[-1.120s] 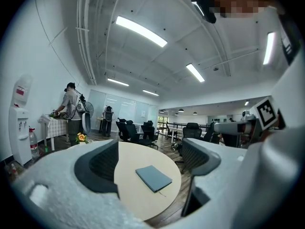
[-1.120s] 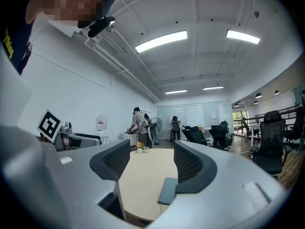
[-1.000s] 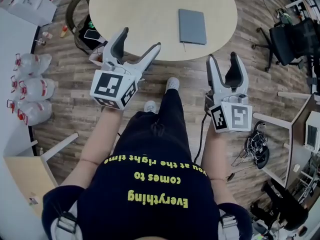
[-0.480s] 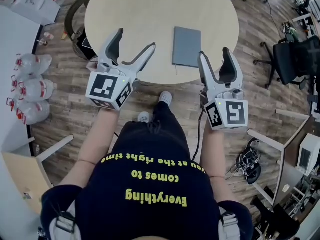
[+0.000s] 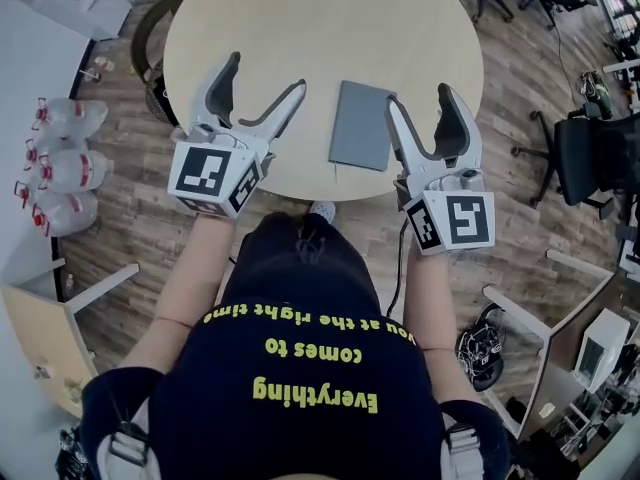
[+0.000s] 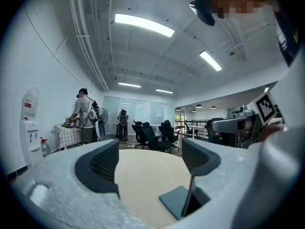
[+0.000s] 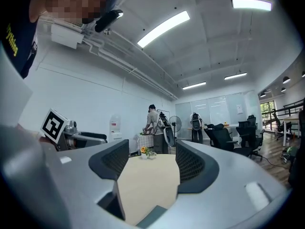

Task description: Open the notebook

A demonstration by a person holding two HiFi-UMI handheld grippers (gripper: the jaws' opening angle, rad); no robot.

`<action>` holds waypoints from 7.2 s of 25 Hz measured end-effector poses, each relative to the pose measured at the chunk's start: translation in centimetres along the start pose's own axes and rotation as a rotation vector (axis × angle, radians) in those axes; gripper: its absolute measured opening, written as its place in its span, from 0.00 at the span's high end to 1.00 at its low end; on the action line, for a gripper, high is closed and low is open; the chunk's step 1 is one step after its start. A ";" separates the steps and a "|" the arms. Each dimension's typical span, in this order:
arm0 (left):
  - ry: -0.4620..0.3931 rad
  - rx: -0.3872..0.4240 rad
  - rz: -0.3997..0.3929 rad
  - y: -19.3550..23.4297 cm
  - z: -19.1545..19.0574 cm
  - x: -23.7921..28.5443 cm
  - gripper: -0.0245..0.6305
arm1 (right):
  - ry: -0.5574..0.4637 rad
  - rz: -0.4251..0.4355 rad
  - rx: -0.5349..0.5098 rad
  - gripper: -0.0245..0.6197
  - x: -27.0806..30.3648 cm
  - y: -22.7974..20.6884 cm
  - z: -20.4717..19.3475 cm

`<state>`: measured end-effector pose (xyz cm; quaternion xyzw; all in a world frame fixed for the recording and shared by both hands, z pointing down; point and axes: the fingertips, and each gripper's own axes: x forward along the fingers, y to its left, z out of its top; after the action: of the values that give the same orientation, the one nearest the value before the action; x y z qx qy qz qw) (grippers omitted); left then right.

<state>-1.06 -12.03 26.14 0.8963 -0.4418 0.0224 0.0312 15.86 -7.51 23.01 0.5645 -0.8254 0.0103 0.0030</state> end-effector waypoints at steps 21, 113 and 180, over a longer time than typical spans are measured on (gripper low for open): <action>0.002 0.022 -0.150 5.0 -0.7 10.1 0.32 | 0.081 -0.158 0.076 0.50 7.6 -4.0 -2.8; 0.323 -0.090 -0.128 1.0 -18.7 8.1 0.37 | 0.753 -0.217 0.656 0.80 -3.5 -5.5 -37.6; 0.219 -0.111 0.064 9.8 -14.4 1.8 0.40 | 0.630 0.198 0.418 0.88 5.5 10.1 -30.1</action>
<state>-7.93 -18.28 40.95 0.8709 -0.4645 0.0968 0.1279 4.27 -8.42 53.01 0.4397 -0.8146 0.3512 0.1404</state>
